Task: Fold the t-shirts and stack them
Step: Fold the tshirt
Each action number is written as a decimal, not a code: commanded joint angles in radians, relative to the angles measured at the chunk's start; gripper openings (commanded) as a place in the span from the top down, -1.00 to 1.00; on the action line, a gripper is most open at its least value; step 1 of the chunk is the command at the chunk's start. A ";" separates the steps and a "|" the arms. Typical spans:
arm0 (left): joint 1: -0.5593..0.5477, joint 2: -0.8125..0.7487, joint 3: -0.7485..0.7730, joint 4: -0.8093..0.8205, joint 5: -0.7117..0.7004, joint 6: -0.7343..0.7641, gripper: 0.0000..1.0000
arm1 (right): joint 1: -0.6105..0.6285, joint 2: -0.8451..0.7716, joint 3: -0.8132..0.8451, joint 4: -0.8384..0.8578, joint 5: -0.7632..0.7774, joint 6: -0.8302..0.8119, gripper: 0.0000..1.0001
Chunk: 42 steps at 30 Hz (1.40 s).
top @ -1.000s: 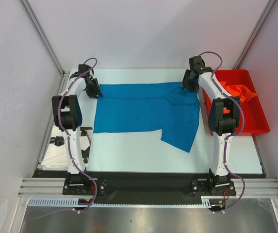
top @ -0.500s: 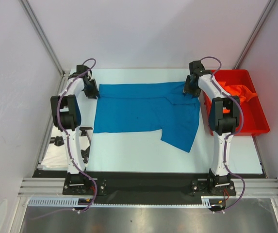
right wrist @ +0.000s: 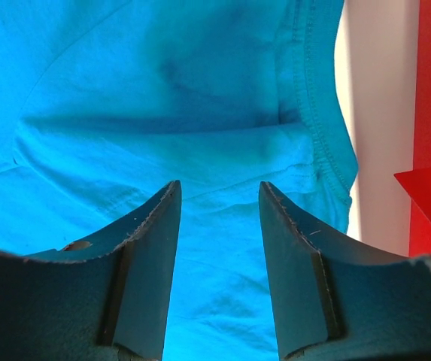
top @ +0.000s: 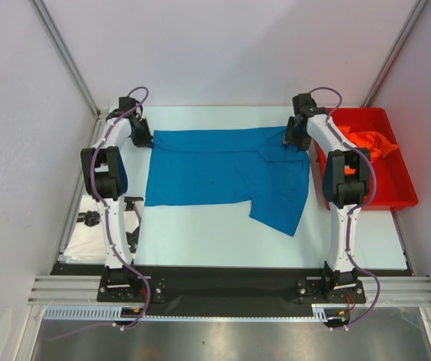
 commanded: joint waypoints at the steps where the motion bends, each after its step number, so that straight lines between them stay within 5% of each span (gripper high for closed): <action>1: 0.005 -0.011 0.062 -0.078 -0.071 0.005 0.84 | 0.002 0.004 0.062 -0.041 -0.003 -0.014 -0.02; 5: 0.001 -0.106 -0.034 -0.120 -0.155 -0.014 0.07 | 0.002 -0.055 0.009 -0.096 0.010 0.007 -0.09; 9: 0.001 -0.265 -0.236 -0.082 -0.246 -0.053 -0.20 | 0.014 -0.202 -0.170 -0.079 0.001 0.004 -0.16; 26: -0.220 -0.753 -0.899 0.036 -0.199 -0.188 0.34 | 0.054 -0.894 -0.976 0.036 -0.192 0.101 -0.14; 36: -0.236 -0.943 -1.036 0.043 -0.205 -0.179 0.33 | -0.007 -0.902 -1.093 0.163 -0.034 0.090 0.17; 42: -0.236 -0.956 -1.025 0.027 -0.205 -0.160 0.33 | -0.050 -0.838 -1.107 0.208 -0.085 0.119 0.22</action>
